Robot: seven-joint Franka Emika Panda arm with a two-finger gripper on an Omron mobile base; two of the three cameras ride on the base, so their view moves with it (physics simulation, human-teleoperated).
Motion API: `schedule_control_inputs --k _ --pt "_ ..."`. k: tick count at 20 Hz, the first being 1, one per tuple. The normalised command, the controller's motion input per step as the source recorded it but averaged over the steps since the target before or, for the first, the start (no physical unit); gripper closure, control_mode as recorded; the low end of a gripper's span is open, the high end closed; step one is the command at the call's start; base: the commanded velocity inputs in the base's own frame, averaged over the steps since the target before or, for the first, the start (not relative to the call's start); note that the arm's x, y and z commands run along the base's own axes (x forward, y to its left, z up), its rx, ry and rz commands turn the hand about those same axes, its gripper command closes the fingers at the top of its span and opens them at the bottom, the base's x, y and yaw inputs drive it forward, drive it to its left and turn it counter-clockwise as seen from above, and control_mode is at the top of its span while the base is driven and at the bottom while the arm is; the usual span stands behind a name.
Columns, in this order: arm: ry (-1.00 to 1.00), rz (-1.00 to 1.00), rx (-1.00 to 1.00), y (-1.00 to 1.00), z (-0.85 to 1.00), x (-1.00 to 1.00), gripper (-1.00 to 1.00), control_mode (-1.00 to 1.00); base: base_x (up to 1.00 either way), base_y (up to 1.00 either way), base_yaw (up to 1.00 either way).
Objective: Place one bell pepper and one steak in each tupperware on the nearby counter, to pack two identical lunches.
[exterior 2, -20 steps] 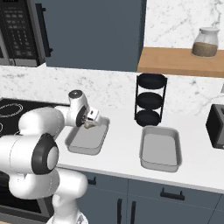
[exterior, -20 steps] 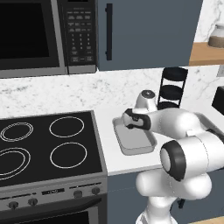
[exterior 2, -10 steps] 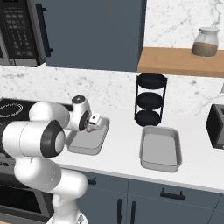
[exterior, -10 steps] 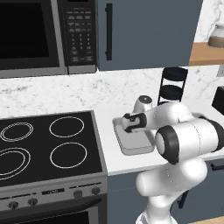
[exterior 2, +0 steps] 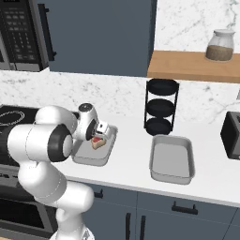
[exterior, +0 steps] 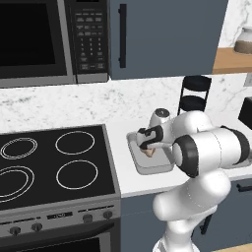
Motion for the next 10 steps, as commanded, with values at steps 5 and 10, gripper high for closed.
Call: schedule_control_inputs --k 5,10 --pt "0.00 0.00 0.00 0.01 0.00 -0.01 -1.00 -1.00 0.00 0.00 0.00" --pt "0.00 0.00 -0.01 0.00 0.19 -0.64 -1.00 -1.00 0.00 0.00 0.00"
